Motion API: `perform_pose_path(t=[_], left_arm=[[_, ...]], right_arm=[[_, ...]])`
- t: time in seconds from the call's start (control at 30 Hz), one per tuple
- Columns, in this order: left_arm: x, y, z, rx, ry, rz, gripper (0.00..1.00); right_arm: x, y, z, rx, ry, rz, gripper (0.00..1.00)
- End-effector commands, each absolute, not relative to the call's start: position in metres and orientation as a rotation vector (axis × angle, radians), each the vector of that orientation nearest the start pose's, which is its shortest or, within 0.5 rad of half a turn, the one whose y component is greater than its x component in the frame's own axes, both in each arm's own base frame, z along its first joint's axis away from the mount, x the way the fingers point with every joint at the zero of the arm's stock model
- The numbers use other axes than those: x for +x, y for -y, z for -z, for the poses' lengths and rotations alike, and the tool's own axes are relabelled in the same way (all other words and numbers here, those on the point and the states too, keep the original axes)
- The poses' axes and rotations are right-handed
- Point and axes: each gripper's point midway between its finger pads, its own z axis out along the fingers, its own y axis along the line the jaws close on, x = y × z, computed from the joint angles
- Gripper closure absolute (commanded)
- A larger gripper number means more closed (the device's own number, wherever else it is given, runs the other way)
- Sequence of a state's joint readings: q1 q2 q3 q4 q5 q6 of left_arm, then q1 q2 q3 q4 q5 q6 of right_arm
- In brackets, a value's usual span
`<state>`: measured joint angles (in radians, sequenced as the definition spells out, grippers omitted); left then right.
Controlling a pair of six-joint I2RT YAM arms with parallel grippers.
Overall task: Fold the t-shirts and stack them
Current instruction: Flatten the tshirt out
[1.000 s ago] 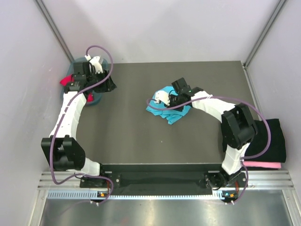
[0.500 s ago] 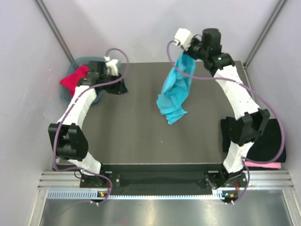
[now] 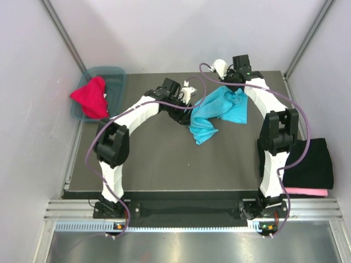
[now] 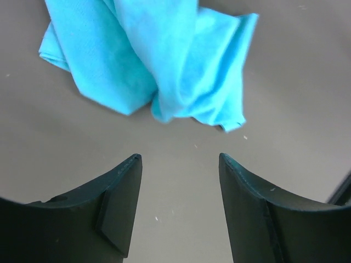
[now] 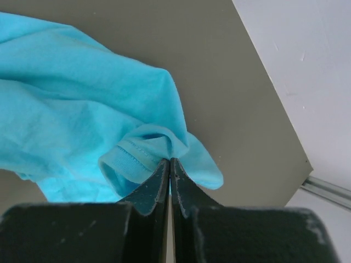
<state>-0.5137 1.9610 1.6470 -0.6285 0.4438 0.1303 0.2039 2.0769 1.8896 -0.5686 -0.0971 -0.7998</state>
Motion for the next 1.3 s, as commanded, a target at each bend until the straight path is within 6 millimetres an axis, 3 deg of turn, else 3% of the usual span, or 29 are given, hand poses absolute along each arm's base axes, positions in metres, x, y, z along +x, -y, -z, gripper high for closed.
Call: perform_pose_path(t=[0.0, 0.03, 0.2, 0.33, 0.4, 0.43, 0.5, 0.53, 0.6, 0.63, 0.7, 0.73, 0.8, 0.83, 0.9, 0.93, 1.0, 1.03, 1.1, 1.13, 1.17, 1.2, 1.23, 1.27], left_arm=[[0.401, 0.312, -0.135, 0.982, -2.265, 0.682, 0.36], [0.403, 0.315, -0.124, 0.987, -2.284, 0.681, 0.36], [0.414, 0.336, -0.116, 1.015, -2.272, 0.689, 0.35], [0.420, 0.345, -0.088, 1.047, -2.305, 0.652, 0.37], [0.423, 0.347, -0.086, 1.049, -2.302, 0.651, 0.45], [0.422, 0.346, -0.087, 1.058, -2.304, 0.643, 0.65], [0.425, 0.340, -0.099, 1.059, -2.292, 0.617, 0.98], [0.426, 0.333, -0.121, 1.050, -2.261, 0.592, 1.00], [0.424, 0.311, -0.139, 1.030, -2.253, 0.546, 1.00], [0.421, 0.301, -0.175, 1.024, -2.179, 0.523, 1.00], [0.416, 0.277, -0.198, 1.013, -2.151, 0.464, 1.00], [0.411, 0.266, -0.230, 1.033, -2.069, 0.419, 1.00], [0.401, 0.248, -0.250, 1.056, -2.027, 0.361, 1.00], [0.392, 0.238, -0.277, 1.096, -1.942, 0.316, 1.00], [0.374, 0.228, -0.291, 1.156, -1.896, 0.291, 1.00], [0.363, 0.221, -0.313, 1.161, -1.837, 0.269, 1.00], [0.349, 0.213, -0.328, 1.175, -1.801, 0.256, 1.00], [0.335, 0.205, -0.344, 1.184, -1.761, 0.242, 0.99], [0.312, 0.197, -0.367, 1.188, -1.688, 0.243, 0.98], [0.309, 0.194, -0.378, 1.178, -1.643, 0.228, 0.95], [0.306, 0.193, -0.369, 1.188, -1.639, 0.221, 0.94], [0.300, 0.188, -0.376, 1.182, -1.594, 0.201, 0.93], [0.303, 0.187, -0.374, 1.196, -1.563, 0.169, 0.93], [0.310, 0.188, -0.359, 1.209, -1.561, 0.147, 0.93]], right_arm=[[0.551, -0.103, -0.229, -1.064, -1.895, 0.190, 1.00], [0.548, -0.103, -0.225, -1.065, -1.904, 0.183, 1.00], [0.545, -0.093, -0.224, -1.026, -1.924, 0.167, 1.00], [0.543, -0.089, -0.219, -0.997, -1.944, 0.154, 1.00], [0.542, -0.089, -0.221, -0.983, -1.946, 0.148, 1.00], [0.542, -0.089, -0.226, -0.965, -1.942, 0.143, 1.00], [0.539, -0.089, -0.234, -0.946, -1.937, 0.134, 1.00], [0.534, -0.088, -0.250, -0.917, -1.921, 0.122, 1.00], [0.523, -0.091, -0.268, -0.892, -1.902, 0.078, 1.00], [0.512, -0.090, -0.288, -0.851, -1.880, 0.055, 1.00], [0.493, -0.095, -0.307, -0.824, -1.853, -0.017, 1.00], [0.476, -0.094, -0.325, -0.786, -1.832, -0.047, 1.00], [0.452, -0.099, -0.339, -0.777, -1.812, -0.122, 1.00], [0.431, -0.097, -0.354, -0.741, -1.790, -0.148, 1.00], [0.404, -0.102, -0.357, -0.745, -1.782, -0.215, 1.00], [0.379, -0.101, -0.376, -0.749, -1.742, -0.216, 1.00], [0.353, -0.103, -0.387, -0.762, -1.712, -0.241, 1.00], [0.329, -0.102, -0.395, -0.755, -1.698, -0.251, 1.00], [0.309, -0.103, -0.399, -0.740, -1.687, -0.279, 1.00], [0.297, -0.102, -0.409, -0.726, -1.651, -0.274, 1.00], [0.295, -0.101, -0.409, -0.711, -1.646, -0.271, 1.00], [0.297, -0.101, -0.399, -0.690, -1.671, -0.284, 1.00], [0.303, -0.101, -0.396, -0.680, -1.675, -0.281, 1.00], [0.309, -0.100, -0.390, -0.669, -1.691, -0.278, 1.00]])
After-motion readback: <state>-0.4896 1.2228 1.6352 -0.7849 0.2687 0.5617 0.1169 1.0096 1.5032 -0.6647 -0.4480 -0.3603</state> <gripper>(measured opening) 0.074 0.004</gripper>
